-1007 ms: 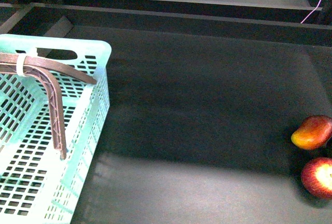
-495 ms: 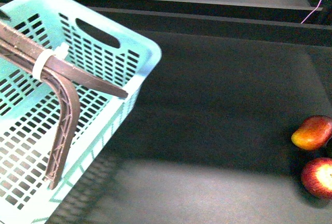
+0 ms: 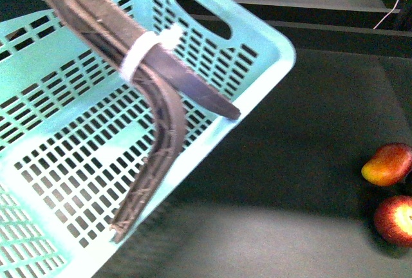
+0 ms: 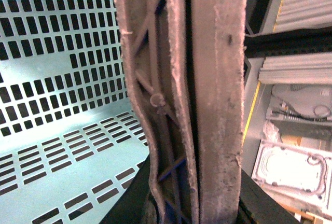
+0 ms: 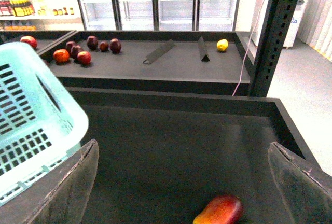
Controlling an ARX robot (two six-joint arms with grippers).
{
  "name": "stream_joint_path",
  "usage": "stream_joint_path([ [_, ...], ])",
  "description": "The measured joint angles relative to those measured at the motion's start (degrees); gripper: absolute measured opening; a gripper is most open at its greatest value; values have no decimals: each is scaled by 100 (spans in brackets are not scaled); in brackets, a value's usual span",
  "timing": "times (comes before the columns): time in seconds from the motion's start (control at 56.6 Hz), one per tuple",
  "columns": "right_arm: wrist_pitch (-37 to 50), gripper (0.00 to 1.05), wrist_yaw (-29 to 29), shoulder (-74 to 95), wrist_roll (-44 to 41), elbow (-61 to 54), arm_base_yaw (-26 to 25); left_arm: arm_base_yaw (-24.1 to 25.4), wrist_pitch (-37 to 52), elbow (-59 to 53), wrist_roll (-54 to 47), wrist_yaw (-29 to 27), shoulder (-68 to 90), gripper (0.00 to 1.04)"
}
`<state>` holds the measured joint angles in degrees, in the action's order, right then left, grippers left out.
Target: Pick apple with right arm and hold basket with left
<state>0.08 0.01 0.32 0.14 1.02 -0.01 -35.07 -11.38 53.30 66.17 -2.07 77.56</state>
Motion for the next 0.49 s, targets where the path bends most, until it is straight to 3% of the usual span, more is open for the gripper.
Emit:
stream_joint_path([
  [0.124,0,96,4,0,0,0,0,-531,28,286,111,35,297,19],
  [0.495,0,96,7,0,0,0,0,-710,168,540,96,-13,586,19],
])
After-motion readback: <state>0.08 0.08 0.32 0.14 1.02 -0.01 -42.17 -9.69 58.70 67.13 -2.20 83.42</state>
